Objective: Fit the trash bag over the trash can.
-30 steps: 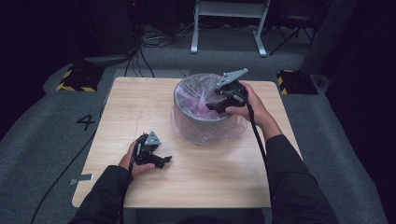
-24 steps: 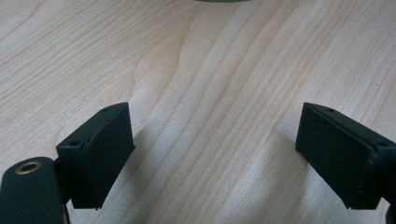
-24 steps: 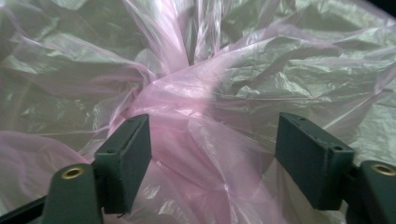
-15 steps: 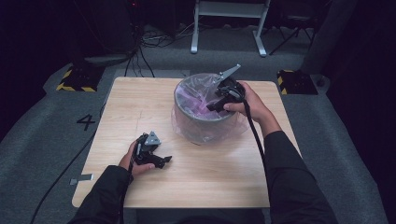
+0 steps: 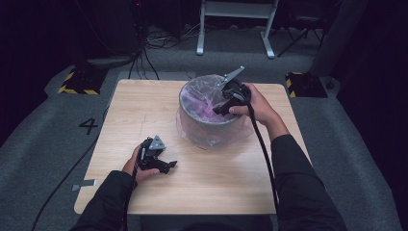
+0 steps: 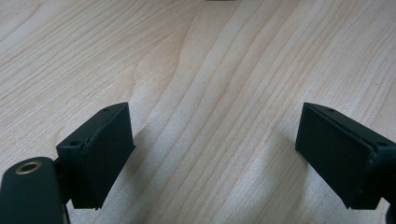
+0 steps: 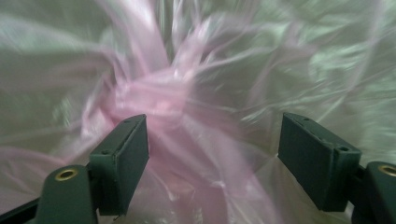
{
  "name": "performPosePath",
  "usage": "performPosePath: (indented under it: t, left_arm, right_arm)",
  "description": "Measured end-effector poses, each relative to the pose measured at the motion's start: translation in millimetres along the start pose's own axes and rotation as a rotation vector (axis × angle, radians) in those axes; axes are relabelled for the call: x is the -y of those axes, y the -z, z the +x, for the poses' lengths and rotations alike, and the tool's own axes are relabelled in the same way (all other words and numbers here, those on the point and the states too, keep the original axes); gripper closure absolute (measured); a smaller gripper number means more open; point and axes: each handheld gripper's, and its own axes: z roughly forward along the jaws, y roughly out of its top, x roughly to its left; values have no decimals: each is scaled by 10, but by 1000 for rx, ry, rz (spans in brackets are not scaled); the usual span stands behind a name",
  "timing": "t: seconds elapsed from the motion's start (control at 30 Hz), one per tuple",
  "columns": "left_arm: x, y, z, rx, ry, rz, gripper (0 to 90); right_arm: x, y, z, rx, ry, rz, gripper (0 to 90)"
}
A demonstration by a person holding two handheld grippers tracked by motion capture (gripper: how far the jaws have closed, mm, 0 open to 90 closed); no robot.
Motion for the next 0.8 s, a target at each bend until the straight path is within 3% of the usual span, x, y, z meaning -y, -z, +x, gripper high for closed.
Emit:
performPosePath:
  t: [0.03,0.17,0.37,0.5,0.6,0.8]
  left_arm:
    - [0,0,0,0,0,0,112]
    - [0,1,0,0,0,1,112]
    - [1,1,-1,1,1,0,112]
    - [1,1,-1,1,1,0,112]
    - [2,1,-2,0,1,0,112]
    - [2,1,-2,1,2,-1,112]
  right_arm:
    - [0,0,0,0,0,0,240]
    - [16,117,-7,37,-42,-105,228]
    - [93,262,2,58,-90,-205,229]
    - [173,370,43,96,-95,-248,230]
    - [271,480,65,95,-113,-291,235]
    - [535,707,122,112,-100,-350,221]
